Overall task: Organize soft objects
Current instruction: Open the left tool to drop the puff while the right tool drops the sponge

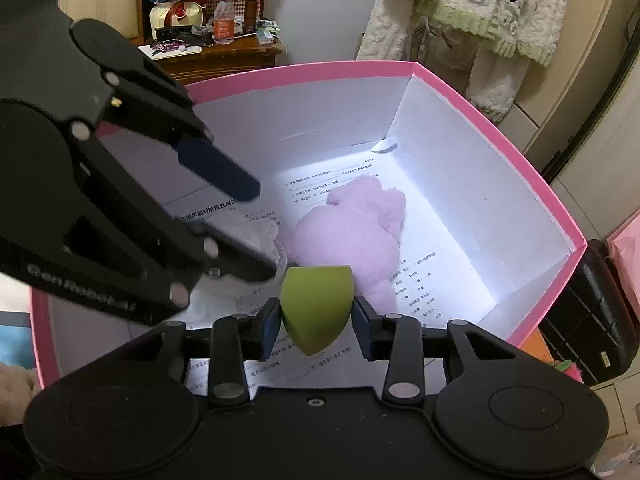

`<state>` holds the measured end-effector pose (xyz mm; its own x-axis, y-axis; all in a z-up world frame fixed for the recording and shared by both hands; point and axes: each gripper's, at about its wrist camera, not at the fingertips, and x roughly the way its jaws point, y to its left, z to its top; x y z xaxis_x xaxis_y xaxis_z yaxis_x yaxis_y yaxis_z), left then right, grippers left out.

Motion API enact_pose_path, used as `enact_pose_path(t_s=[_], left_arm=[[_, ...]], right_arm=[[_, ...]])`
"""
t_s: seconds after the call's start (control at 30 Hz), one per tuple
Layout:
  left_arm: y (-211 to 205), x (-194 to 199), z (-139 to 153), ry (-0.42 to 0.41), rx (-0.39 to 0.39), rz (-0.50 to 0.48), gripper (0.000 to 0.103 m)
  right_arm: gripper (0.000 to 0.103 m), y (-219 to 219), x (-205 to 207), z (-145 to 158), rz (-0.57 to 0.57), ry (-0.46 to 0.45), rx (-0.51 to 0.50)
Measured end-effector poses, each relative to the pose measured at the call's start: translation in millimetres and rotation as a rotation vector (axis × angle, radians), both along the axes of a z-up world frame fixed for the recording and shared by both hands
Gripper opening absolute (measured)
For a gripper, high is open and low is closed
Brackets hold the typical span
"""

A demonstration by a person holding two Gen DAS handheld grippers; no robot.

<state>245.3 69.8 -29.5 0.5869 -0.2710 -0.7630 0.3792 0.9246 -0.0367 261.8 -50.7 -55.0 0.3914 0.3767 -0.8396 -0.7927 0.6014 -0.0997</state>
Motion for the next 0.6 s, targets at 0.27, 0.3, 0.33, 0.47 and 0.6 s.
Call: enact_pose_path(t_s=[0.27,0.3,0.33,0.47,0.6], left_arm=[[12.1,-18.3,17.1,-0.025,-0.036,0.005,0.052],[13.3,-20.9,19.5,-0.021,-0.043,0.002,0.052],[14.1,-23.8,22.0,-0.018,-0.048,-0.003,0.052],[14.8,-36.1,31.8,-0.026,-0.056,-0.019,0.055],[13.7,-52.1,40.7,-0.042,-0.053,-0.043,0.057]], right_arm=[[0.055,-7.2,-7.8,10.2,-0.019,-0.009,0.054],[0.055,-9.6,-10.0,12.7,-0.021,-0.013,0.066],[0.055,-12.6,-12.8,15.8,-0.025,-0.013,0.08],[0.055,-23.0,-22.9,26.2,-0.047,-0.01,0.122],[0.055,-29.7,-33.1,36.7,-0.068,-0.024,0.147]])
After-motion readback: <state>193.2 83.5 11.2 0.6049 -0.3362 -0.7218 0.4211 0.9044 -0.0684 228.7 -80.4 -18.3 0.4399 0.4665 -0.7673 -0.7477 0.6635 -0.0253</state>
